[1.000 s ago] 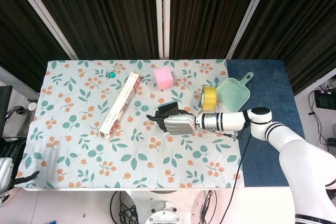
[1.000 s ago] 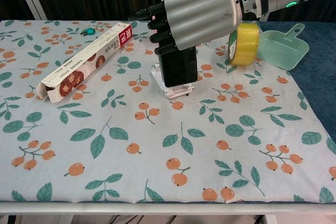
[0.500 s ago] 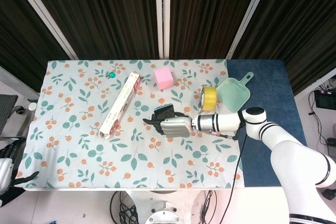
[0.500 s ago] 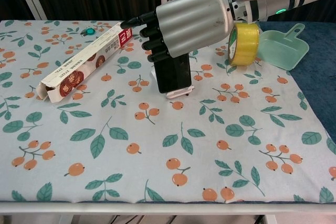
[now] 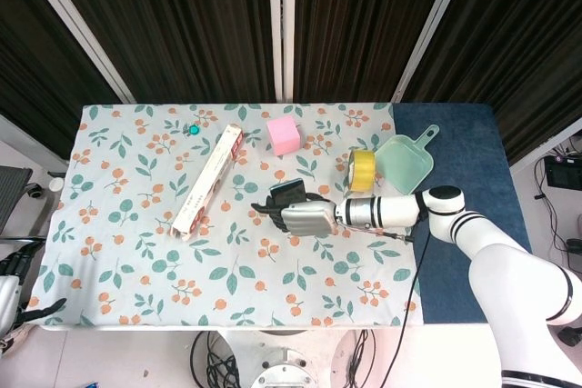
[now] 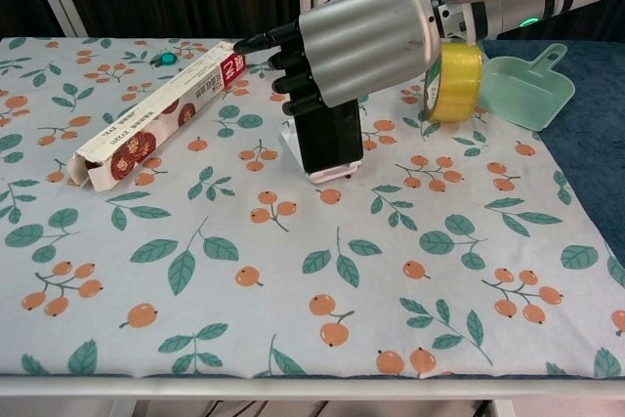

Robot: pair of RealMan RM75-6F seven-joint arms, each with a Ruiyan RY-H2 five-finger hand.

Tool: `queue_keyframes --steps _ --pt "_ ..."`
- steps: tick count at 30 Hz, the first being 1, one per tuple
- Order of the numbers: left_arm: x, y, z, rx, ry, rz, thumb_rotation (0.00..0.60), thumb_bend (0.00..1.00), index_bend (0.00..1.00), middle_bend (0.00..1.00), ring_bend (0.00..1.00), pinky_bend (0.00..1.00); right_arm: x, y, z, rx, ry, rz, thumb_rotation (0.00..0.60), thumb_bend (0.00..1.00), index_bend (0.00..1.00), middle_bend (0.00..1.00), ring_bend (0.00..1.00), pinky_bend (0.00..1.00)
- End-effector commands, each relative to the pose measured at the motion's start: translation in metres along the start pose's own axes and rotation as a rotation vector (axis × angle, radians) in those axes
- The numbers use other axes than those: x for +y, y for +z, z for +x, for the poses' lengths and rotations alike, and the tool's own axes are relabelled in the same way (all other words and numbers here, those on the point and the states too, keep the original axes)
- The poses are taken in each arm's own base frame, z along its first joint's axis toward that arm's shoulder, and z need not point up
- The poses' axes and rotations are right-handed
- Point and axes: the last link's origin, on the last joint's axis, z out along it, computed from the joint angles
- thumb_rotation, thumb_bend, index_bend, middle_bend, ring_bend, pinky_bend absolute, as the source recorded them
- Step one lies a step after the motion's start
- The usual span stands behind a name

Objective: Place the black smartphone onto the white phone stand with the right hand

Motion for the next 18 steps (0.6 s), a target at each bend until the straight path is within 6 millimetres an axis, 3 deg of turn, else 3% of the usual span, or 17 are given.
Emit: queue_keyframes --steps 1,18 --pt "0.0000 0.0003 0.0000 0.000 0.001 -0.001 0.484 0.06 0.11 0.12 0.15 0.22 0.0002 -0.0004 -0.0004 -0.001 0.000 -0.004 0.600 0.44 0.49 0.24 0.25 0.00" --pt "-0.0015 -0.0002 0.0040 0.016 0.005 0.006 0.492 0.06 0.11 0.12 0.15 0.22 -0.0051 -0.0017 -0.0020 -0.004 0.024 -0.040 0.600 0.44 0.49 0.22 0.23 0.00"
